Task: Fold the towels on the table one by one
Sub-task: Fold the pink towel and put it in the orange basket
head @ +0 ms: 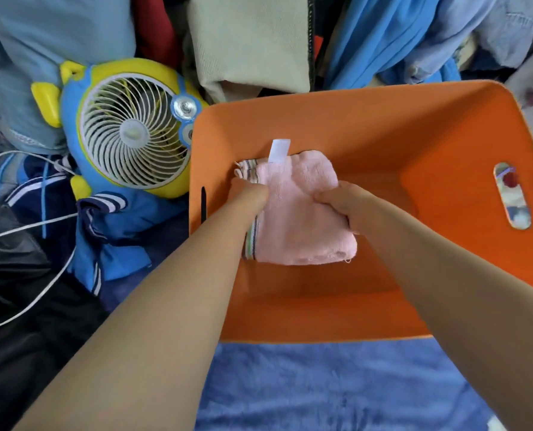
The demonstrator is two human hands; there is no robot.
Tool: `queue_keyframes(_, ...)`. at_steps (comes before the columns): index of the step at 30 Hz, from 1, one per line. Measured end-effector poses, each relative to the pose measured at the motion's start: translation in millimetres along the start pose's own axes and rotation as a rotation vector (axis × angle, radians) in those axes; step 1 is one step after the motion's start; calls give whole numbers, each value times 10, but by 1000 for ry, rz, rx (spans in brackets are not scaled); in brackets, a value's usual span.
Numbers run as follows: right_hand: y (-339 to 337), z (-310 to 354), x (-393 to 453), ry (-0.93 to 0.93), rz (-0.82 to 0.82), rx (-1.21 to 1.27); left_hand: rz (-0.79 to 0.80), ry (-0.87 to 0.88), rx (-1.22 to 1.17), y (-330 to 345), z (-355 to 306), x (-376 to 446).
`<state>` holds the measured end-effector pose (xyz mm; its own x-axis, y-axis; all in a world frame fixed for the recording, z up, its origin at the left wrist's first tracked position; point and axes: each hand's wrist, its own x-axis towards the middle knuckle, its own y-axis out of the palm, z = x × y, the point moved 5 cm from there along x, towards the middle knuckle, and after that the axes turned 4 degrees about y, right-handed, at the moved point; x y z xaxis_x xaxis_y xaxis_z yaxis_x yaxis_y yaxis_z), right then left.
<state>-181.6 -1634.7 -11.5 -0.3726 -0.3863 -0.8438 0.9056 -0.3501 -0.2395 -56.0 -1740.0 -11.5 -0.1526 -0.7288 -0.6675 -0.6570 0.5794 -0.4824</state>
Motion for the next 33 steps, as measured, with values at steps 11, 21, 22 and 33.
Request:
queue_keyframes(11,380,-142,589,12,-40,-228,-196,59,128,150,412,333)
queue_keyframes(21,282,-137,509,-402,-424,-664,-456,889,794,435,379,47)
queue_keyframes(22,301,-135,487,-491,-428,-722,-360,892,850,475,419,83)
queue_keyframes(33,305,-140,390,-401,-176,-978,-87,631,899,381,432,181)
